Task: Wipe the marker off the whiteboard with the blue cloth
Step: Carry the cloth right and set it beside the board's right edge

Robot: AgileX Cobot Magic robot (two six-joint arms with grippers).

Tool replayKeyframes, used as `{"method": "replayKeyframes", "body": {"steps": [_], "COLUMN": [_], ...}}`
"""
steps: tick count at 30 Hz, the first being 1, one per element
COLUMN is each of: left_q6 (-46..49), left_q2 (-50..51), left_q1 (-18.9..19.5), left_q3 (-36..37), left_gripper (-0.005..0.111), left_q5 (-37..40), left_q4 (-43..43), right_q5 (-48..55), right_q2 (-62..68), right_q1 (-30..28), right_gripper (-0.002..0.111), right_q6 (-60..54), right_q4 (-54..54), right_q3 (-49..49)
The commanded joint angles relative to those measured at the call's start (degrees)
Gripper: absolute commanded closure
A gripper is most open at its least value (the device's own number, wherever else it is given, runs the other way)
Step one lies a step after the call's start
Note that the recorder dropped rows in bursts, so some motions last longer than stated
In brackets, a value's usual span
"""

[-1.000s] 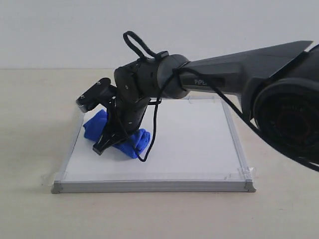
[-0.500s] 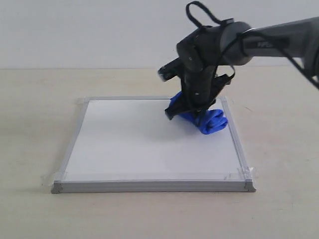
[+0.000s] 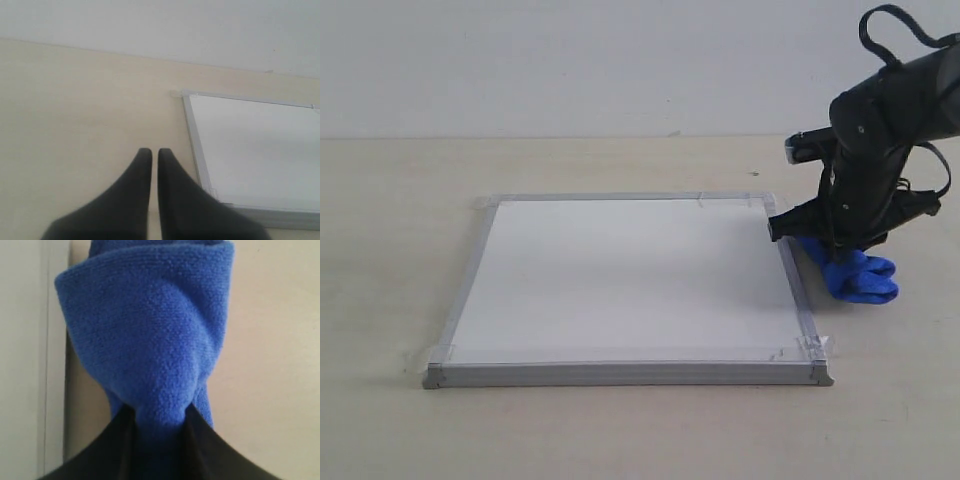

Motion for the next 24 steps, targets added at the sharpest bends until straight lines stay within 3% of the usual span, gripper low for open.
{"method": "replayKeyframes", "body": {"steps": [1, 7, 9, 11, 13, 24], "left_q6": [-0.4, -0.4, -0.4, -0.4, -0.4, -0.4], "left_q2": [-0.2, -0.2, -0.2, -0.2, -0.2, -0.2], "left_q1": [0.1, 0.1, 0.1, 0.1, 0.1, 0.1], "left_q3": [0.1, 0.1, 0.1, 0.1, 0.1, 0.1], "left_gripper": [0.102, 0.102, 0.102, 0.102, 0.102, 0.102], "left_q5": [-0.4, -0.4, -0.4, -0.4, -0.4, -0.4], "left_q4": [-0.2, -0.2, -0.2, -0.2, -0.2, -0.2], "right_q5": [-4.3, -5.3, -5.0, -5.0, -5.2, -7.1], "right_q2": [-0.6, -0.6, -0.6, -0.6, -0.6, -5.0], "right_q1": [-0.4, -0.4, -0.4, -0.4, -0.4, -0.4], "right_gripper": [0.108, 0.103, 0.089, 0.061, 0.047, 0.046], "right_q6": [2.8, 8.6, 8.6, 8.6, 6.3, 0.5], "right_q4": [0.1, 0.4, 0.9, 2.1, 4.3, 5.7], "right_q3": [2.3, 4.3, 4.3, 4.3, 4.3, 4.3]}}
